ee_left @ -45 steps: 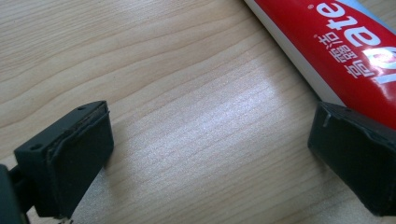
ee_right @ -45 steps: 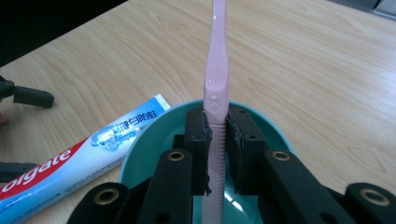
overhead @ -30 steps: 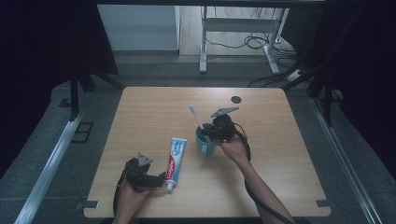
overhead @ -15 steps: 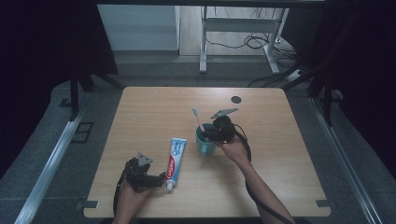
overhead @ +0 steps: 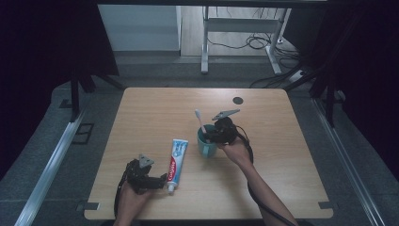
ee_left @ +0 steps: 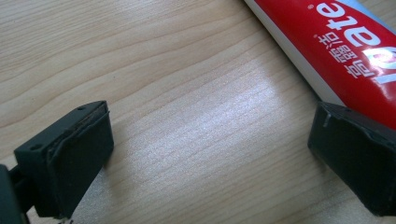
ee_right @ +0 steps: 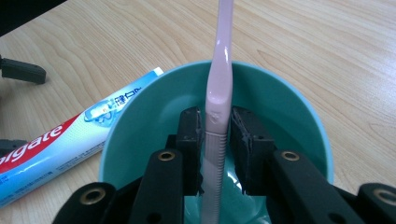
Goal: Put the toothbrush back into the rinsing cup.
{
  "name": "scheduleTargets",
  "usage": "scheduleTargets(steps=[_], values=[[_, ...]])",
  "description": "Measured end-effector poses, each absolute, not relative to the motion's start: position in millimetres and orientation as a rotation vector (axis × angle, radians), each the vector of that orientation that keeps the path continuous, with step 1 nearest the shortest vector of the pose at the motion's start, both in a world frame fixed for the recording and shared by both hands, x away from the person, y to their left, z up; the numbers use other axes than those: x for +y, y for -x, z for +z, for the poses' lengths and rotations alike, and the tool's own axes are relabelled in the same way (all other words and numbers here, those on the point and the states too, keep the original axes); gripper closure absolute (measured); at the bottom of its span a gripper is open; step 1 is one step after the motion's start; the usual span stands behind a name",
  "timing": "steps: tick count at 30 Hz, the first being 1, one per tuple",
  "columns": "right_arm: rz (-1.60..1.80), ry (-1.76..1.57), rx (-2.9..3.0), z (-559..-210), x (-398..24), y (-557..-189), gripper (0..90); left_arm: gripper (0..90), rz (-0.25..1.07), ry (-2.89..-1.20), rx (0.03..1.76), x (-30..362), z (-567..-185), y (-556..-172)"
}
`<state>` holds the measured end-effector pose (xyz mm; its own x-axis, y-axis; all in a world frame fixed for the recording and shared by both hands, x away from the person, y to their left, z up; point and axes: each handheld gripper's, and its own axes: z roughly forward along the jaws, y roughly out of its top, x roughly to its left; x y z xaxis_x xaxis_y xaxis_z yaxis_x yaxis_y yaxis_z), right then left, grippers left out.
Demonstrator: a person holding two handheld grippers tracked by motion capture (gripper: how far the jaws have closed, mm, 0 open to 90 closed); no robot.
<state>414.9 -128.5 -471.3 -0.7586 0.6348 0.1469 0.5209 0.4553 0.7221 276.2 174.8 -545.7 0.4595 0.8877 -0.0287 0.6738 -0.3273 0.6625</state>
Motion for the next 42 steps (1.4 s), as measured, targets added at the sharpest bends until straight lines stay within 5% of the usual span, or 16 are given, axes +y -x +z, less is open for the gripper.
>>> scheduleTargets(steps=[42], values=[[1.200, -0.904, 2.533, -433, -138, -395, 35.6, 0.2, 0.457, -2.103, 1.296, 175, -546, -276]])
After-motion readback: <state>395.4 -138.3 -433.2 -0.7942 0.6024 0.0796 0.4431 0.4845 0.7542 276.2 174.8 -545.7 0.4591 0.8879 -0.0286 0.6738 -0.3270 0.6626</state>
